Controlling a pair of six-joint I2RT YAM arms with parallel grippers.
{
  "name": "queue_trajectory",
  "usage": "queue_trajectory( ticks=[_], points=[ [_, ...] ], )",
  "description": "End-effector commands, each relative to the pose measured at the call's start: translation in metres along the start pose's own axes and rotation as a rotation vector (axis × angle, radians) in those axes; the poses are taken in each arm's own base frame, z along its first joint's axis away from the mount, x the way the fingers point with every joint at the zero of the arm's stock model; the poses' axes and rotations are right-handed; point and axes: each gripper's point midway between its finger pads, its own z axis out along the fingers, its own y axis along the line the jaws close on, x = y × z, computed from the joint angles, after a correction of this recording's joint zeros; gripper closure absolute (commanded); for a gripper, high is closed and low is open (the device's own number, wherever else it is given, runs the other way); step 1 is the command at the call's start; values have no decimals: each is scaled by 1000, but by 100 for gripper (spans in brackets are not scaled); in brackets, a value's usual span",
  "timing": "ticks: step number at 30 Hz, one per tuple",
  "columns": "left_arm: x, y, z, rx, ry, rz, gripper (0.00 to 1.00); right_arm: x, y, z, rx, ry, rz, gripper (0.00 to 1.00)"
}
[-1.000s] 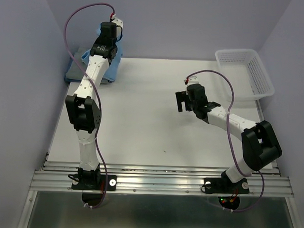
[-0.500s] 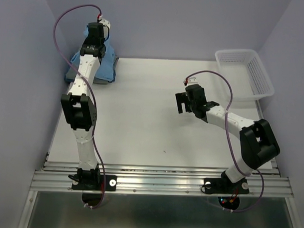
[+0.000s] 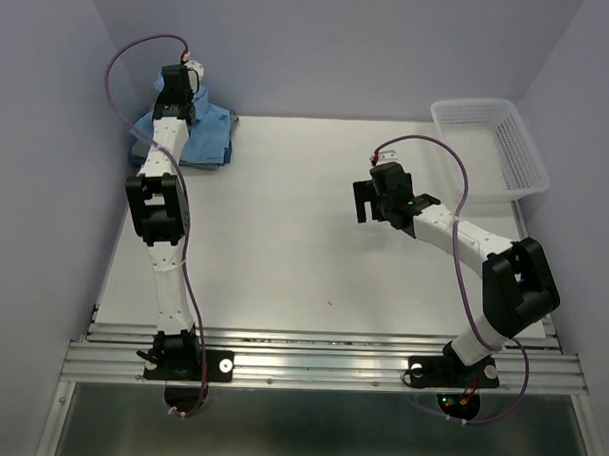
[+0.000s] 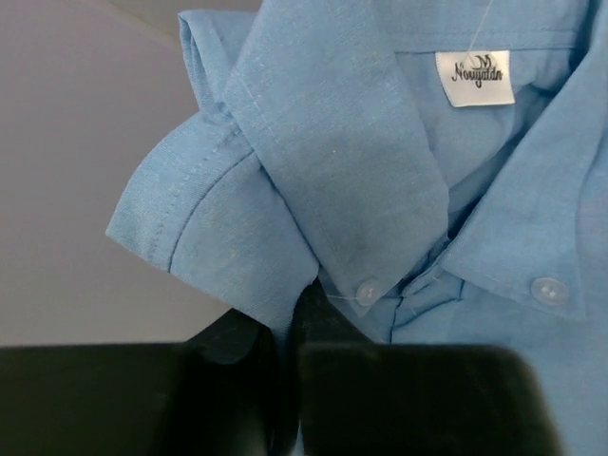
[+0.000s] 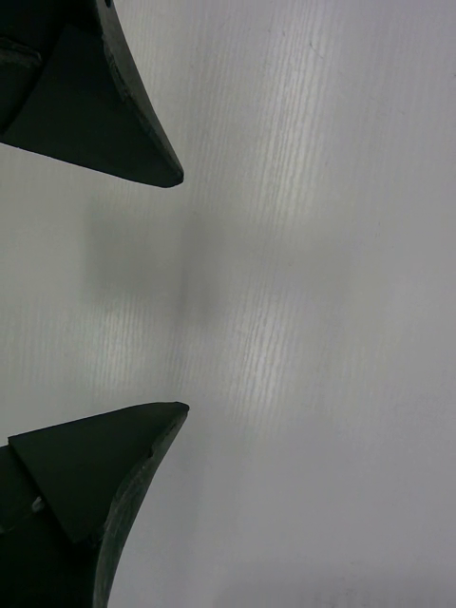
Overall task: Fold and stack the long sleeve shirts
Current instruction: Neatly place the folded shirt to the corner
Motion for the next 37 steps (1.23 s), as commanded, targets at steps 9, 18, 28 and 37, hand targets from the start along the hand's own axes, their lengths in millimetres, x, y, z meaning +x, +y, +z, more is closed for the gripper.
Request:
queue_trajectory(
  ticks=[9,18,28,37],
  points=[
    [-79,110,-36,-206,-259,-242,1,-30,4,-20,-42,-38,65,0],
    [-140,109,-185,-117,-367,-488,1,-56,-11,-55,-14,-197,295,0],
    [-55,-32,-313,499,-297,-991,1,-41,-45,-94,49,-349,538,0],
    [17,-42,-348,455,-196,-1119,1,-22,-68,-127,47,-466,609,0]
  ],
)
